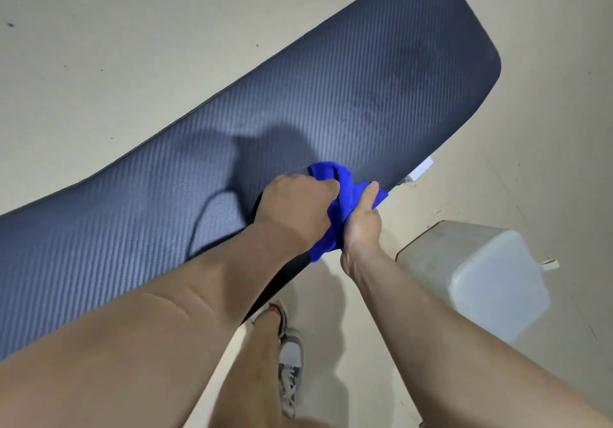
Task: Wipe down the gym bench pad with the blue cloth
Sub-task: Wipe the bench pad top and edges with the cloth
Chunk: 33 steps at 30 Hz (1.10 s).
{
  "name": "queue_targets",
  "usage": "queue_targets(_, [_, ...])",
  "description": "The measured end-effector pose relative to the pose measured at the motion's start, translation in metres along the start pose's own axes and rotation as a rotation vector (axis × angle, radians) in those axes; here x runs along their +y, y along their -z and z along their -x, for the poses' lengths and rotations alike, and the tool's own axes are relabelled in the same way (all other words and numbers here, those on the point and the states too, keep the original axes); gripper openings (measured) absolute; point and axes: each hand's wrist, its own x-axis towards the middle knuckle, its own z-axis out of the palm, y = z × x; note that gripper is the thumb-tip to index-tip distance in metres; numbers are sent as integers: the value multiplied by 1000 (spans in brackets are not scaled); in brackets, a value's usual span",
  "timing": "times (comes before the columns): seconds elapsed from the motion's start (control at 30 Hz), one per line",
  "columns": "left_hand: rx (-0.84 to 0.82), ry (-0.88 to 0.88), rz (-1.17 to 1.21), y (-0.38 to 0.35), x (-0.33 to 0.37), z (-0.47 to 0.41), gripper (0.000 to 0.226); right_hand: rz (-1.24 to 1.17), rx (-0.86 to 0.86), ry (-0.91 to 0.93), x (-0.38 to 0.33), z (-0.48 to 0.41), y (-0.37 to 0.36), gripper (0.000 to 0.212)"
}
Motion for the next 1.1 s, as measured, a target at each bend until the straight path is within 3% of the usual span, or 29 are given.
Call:
queue_targets(0.23, [40, 48, 78, -13, -16, 46, 31, 63, -66, 47, 27, 24, -5, 64])
queue_targets(0.5, [207, 154, 126, -39, -57, 121, 35, 87, -160, 126, 87, 65, -19, 61])
queue_targets(0.7, [254, 227, 130, -52, -86, 175, 28, 95, -218, 125, 127, 97, -34, 66])
queue_targets(1.1, [287, 253, 210, -85, -134, 263, 29, 229, -193, 201, 205, 157, -53, 68])
